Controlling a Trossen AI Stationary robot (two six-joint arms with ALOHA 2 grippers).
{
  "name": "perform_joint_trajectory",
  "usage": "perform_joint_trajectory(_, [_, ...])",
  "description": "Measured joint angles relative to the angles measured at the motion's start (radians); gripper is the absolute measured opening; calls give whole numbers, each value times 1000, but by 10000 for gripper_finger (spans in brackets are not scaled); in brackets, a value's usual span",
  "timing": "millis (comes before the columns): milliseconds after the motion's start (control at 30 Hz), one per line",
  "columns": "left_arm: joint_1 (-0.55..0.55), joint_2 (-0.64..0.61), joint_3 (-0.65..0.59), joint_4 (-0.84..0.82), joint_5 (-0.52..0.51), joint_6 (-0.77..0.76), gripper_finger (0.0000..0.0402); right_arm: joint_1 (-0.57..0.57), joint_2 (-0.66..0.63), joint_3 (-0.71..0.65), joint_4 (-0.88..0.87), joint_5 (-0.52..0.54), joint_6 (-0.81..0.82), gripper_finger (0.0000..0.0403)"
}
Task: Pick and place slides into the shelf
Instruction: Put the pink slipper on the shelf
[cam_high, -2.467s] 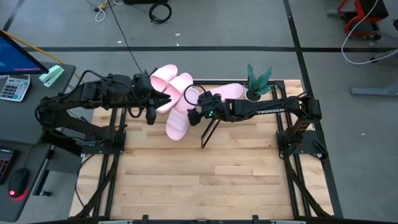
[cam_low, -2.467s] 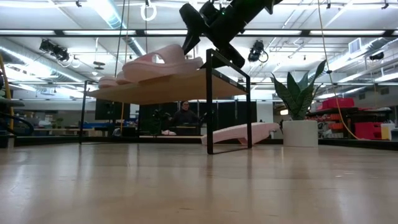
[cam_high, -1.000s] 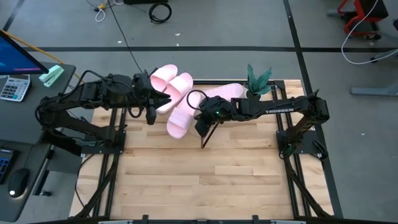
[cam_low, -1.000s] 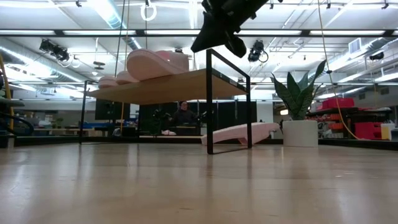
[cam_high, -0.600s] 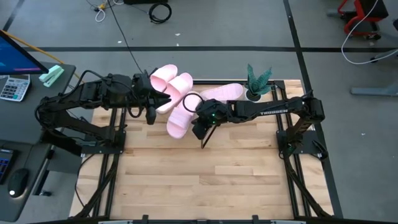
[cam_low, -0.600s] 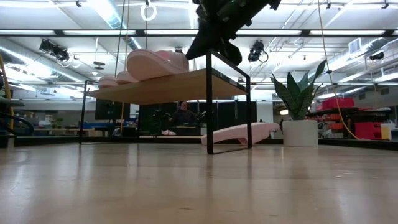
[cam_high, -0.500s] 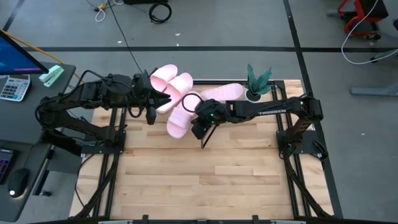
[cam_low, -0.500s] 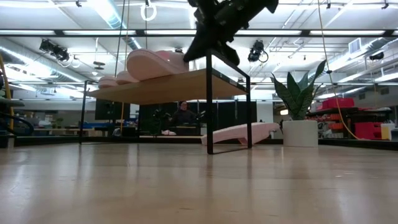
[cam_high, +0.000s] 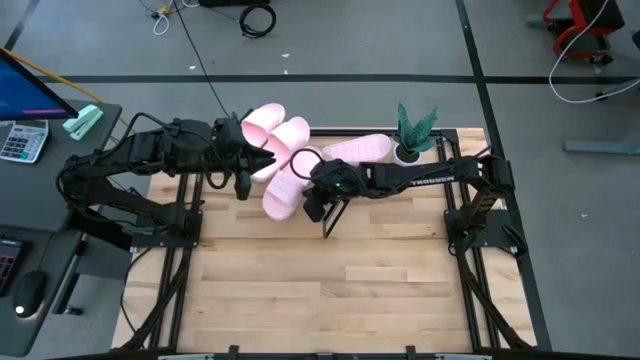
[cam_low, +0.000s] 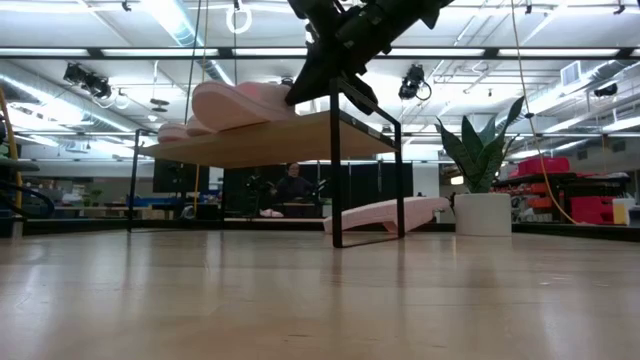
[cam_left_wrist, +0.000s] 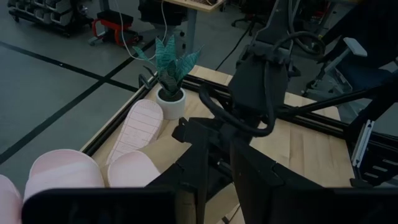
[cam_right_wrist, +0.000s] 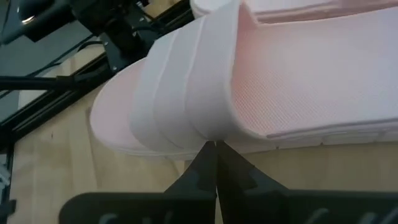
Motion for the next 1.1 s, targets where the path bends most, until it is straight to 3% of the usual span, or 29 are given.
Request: perform_joint_trajectory(1100, [0, 0, 0, 0, 0, 0, 71, -24, -2, 0, 38, -1, 5, 6])
